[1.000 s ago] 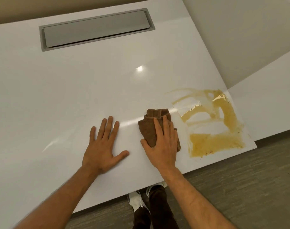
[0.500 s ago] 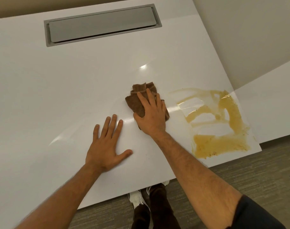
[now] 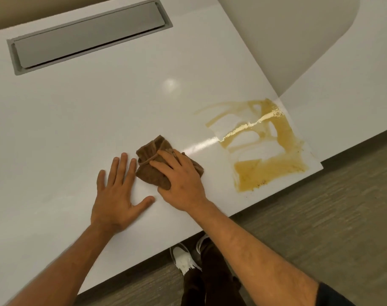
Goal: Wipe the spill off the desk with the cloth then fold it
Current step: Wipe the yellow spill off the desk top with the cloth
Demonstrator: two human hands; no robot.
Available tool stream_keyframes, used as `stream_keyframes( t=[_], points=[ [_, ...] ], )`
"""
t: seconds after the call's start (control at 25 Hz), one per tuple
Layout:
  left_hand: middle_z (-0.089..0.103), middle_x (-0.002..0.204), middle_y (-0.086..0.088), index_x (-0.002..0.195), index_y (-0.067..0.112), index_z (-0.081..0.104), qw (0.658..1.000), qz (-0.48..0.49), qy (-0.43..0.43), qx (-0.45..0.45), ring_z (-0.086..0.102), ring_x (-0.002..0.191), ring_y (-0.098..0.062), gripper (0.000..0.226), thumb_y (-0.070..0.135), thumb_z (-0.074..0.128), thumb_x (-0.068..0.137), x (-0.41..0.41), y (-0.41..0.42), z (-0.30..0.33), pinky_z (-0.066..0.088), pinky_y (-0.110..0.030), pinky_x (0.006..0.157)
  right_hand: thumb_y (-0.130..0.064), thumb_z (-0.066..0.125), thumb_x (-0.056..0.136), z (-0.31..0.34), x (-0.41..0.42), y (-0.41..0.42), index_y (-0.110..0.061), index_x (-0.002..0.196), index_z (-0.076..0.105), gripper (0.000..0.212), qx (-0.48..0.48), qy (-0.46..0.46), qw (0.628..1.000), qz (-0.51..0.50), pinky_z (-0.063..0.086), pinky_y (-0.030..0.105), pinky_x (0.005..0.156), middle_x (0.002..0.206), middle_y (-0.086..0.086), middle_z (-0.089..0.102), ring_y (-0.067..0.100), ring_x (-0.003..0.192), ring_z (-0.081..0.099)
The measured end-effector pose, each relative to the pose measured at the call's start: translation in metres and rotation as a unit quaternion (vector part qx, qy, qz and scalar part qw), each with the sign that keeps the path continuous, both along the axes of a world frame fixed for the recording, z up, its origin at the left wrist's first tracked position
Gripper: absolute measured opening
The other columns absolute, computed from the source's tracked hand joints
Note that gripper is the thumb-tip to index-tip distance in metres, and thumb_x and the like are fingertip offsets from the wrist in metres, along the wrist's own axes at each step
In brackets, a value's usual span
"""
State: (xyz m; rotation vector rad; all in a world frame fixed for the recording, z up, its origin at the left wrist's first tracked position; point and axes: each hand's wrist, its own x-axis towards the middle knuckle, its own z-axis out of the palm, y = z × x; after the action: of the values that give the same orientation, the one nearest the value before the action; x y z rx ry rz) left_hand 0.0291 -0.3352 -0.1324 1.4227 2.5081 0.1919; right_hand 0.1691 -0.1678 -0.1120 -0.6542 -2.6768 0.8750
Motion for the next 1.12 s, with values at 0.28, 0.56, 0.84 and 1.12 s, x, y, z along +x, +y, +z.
stream_keyframes(
  t=[0.28,0.56,0.84,1.12],
  points=[
    [-0.012,0.177,0.003,0.168,0.026,-0.004,1.0,-0.002,0.004,-0.009,-0.01,0.163,-0.02,0.102,0.083,0.029,0.09,0.002,-0.002,0.001,0.005,-0.06,0.129,-0.019,0.073,0.083,0.004,0.084,-0.006,-0.017,0.138,0.06,0.056,-0.031,0.016,0.997,-0.063,0.037,0.049,0.118,0.147,0.009,0.054,0.033,0.137,0.049],
    [-0.015,0.176,0.004,0.168,0.027,-0.006,1.0,-0.001,0.001,-0.011,-0.012,0.163,-0.019,0.102,0.083,0.029,0.09,0.002,-0.001,0.004,0.002,-0.058,0.129,-0.027,0.066,0.088,0.027,0.129,0.013,-0.012,0.133,0.062,0.047,0.001,0.146,0.968,-0.202,0.052,0.043,0.107,0.136,0.013,0.063,0.026,0.127,0.06],
    [-0.015,0.176,0.004,0.168,0.029,-0.006,1.0,0.007,-0.005,-0.022,-0.012,0.163,-0.019,0.101,0.084,0.027,0.09,0.004,-0.001,0.006,0.002,-0.058,0.129,-0.056,0.059,0.091,0.001,0.143,0.026,-0.026,0.157,0.03,0.079,-0.005,-0.106,0.971,-0.216,0.02,0.057,0.125,0.164,0.009,0.031,0.035,0.153,0.024],
    [-0.012,0.177,0.002,0.169,0.024,0.002,0.999,0.02,-0.02,-0.035,-0.011,0.163,-0.021,0.106,0.085,0.03,0.087,0.006,0.002,0.01,0.001,-0.055,0.13,-0.047,0.068,0.087,-0.006,0.119,0.032,-0.026,0.158,0.023,0.087,0.013,-0.114,0.967,-0.229,0.017,0.052,0.126,0.166,0.009,0.027,0.035,0.154,0.022]
  ],
)
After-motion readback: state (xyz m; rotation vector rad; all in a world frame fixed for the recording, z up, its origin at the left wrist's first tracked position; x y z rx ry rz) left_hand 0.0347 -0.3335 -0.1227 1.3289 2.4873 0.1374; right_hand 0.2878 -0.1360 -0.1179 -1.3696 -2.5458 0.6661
